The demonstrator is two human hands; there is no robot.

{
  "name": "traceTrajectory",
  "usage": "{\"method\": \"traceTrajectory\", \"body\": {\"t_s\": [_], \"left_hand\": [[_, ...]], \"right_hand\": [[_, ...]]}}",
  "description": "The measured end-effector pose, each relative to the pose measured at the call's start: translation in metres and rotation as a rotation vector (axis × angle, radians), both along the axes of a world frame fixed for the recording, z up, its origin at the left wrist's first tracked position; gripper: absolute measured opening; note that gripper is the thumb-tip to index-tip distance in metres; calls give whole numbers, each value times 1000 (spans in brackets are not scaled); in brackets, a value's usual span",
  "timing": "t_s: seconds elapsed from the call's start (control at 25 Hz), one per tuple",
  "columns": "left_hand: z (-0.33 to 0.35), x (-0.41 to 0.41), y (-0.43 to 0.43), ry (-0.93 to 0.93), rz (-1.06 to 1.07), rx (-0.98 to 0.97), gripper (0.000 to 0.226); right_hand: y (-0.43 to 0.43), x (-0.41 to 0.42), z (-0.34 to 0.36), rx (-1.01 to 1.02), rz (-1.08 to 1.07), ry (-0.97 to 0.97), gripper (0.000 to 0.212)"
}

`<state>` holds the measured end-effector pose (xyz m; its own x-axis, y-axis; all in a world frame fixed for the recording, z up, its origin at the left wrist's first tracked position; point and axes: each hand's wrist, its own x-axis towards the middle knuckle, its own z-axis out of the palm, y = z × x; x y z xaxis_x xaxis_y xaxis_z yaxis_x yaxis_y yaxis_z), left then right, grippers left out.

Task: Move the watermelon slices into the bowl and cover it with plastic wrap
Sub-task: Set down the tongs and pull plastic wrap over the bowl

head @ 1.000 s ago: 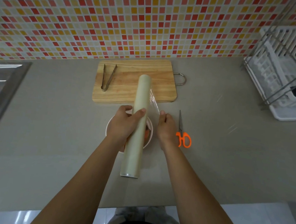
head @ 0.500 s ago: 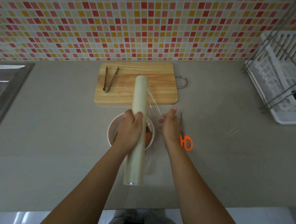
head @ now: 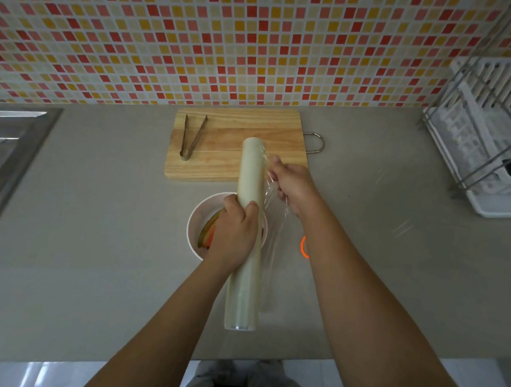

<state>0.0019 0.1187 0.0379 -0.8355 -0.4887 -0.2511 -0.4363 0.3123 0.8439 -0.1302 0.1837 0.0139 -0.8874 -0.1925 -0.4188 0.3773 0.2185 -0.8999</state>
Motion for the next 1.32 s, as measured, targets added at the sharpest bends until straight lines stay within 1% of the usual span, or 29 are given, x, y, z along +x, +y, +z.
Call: {"method": "traceTrajectory", "body": {"t_s": [0.08,0.16,0.2,0.24,0.4,0.48,0.56,0.68,0.72,0.8,0.96,1.0,1.12,1.2,1.28,1.32], "left_hand": [[-1,0,1,2,3,-27,28],[-3,2,3,5,17,-111,32],[-3,3,3,10,38,-133,33],[-3,4,3,6,59,-123,33],[-2,6,-4,-56,136,61,34],[-3,7,-6,-51,158,95,34],[-6,9,-6,-34,152,58,33],[-13,12,-8,-36,135,-48,47],[-15,13,-8,-27,148,-64,47],[-17,16,-10,7,155,-85,39],[-9,25,-18,92,142,-49,7],[-7,26,-20,99,147,-52,9],[-6,23,-23,88,121,-92,10],[-13,19,-23,60,78,-176,26],[-19,15,-24,5,58,-288,37],[-20,14,-24,-1,71,-305,39]], "right_hand": [[-4,2,0,44,-32,77,39],[-5,6,-4,228,-57,243,37],[-4,9,-6,311,-77,306,35],[-2,13,-8,351,-100,340,35],[5,24,-17,368,-124,442,34],[5,27,-17,365,-116,493,35],[4,27,-20,365,-112,527,37],[4,26,-27,390,-128,553,37],[3,26,-29,396,-139,564,36],[3,26,-34,395,-166,589,36],[2,24,-39,400,-167,623,36],[1,23,-41,402,-161,631,36],[0,21,-46,399,-130,598,37],[3,18,-53,373,-102,499,39],[7,12,-61,315,-83,299,43],[7,10,-62,265,-77,155,48]]}}
